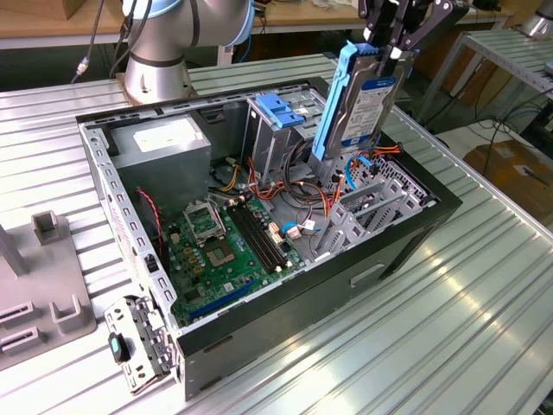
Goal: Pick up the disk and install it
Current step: 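Pick up the disk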
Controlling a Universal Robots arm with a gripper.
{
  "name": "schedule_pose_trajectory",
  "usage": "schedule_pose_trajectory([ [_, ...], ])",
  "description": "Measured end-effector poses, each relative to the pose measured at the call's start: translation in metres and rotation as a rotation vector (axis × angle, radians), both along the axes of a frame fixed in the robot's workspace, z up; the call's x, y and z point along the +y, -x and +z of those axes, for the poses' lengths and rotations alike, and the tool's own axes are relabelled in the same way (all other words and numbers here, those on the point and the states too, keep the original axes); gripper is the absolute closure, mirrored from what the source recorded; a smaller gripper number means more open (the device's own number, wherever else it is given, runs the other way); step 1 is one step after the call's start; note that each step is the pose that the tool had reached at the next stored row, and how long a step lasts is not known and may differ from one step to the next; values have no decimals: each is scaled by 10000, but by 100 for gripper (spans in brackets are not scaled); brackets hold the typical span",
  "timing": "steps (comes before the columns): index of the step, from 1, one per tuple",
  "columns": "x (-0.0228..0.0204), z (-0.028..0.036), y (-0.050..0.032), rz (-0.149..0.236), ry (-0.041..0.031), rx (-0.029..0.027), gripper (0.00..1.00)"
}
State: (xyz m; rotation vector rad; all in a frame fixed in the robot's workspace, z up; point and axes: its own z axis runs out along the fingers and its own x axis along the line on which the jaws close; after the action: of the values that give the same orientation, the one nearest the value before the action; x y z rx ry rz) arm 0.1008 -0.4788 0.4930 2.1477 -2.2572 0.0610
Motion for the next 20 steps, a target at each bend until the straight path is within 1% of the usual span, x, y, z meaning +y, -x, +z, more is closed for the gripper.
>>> schedule_pose_trajectory([
  [3, -10, 27, 0, 0, 28, 0, 65],
  [5, -13, 27, 0, 0, 27, 0, 65],
  [10, -47, 28, 0, 0, 29, 0, 65],
  [18, -54, 28, 0, 0, 29, 0, 65],
  [20, -71, 28, 0, 0, 29, 0, 65],
])
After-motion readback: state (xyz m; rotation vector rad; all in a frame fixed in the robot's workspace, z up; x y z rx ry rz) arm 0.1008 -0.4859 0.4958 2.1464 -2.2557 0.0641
